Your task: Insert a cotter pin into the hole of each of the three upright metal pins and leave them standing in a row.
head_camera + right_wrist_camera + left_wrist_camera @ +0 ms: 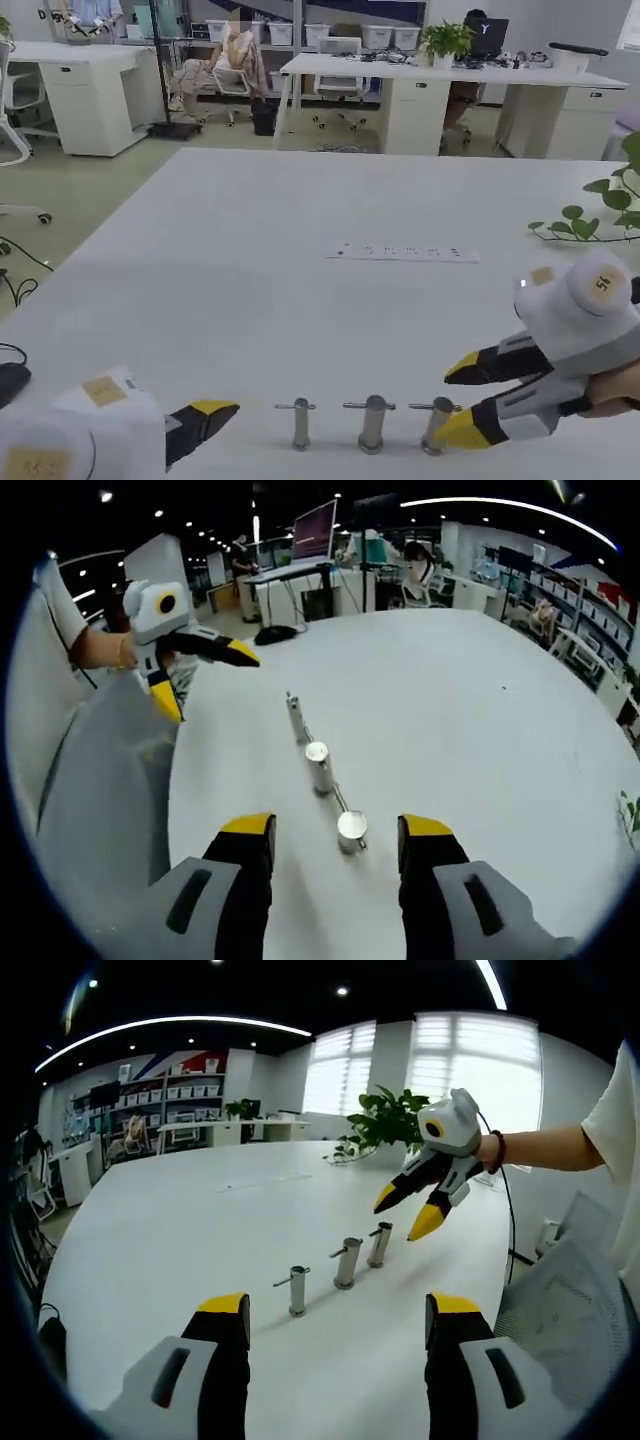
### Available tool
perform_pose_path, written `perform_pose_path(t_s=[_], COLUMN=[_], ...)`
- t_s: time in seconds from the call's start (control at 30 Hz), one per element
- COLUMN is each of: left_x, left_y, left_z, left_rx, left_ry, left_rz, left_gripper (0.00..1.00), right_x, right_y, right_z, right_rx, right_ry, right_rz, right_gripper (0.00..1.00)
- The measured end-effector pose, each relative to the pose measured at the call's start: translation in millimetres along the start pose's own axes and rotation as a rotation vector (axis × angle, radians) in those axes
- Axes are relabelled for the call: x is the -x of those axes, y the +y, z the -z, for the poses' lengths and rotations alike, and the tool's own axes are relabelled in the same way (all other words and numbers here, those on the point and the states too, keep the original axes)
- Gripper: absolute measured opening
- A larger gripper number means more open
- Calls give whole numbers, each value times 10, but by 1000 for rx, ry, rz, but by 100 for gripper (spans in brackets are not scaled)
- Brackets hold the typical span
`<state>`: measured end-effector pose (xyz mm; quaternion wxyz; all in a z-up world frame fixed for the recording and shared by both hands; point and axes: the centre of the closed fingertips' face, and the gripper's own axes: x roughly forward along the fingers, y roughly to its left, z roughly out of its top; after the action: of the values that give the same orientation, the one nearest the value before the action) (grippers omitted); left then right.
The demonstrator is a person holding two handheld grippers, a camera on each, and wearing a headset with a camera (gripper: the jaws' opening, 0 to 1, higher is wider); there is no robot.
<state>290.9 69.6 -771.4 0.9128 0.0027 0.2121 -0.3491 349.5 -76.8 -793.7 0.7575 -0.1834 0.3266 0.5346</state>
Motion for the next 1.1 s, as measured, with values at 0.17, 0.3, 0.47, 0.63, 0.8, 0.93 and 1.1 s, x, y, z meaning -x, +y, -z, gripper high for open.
perform_pose_path(t_s=[0.17, 0.3, 0.47, 0.63, 0.8, 0.93, 1.1], left_x=[39, 74, 136, 225, 294, 335, 386], left_y=[13, 38, 86, 107, 129, 146, 132], left_z=[-37, -53, -42, -49, -77, -69, -57], left_rx=[5, 3, 11, 10, 35, 36, 38], left_ry=[-9, -7, -3, -2, -28, -27, -21], left_rz=[-5, -19, -36, -56, -83, -98, -106], left_gripper=[72, 76, 80, 85, 91, 93, 100], right_x=[102, 228, 363, 427, 435, 413, 426], right_y=[97, 142, 200, 321, 450, 539, 603], right_z=[-9, -86, -103, -36, -8, 3, 76], right_rx=[-45, -128, -204, -267, -263, -304, -277], right_ry=[-33, -106, -186, -248, -266, -298, -265], right_rz=[47, 113, 180, 245, 279, 291, 348], right_gripper=[57, 61, 66, 67, 73, 75, 85])
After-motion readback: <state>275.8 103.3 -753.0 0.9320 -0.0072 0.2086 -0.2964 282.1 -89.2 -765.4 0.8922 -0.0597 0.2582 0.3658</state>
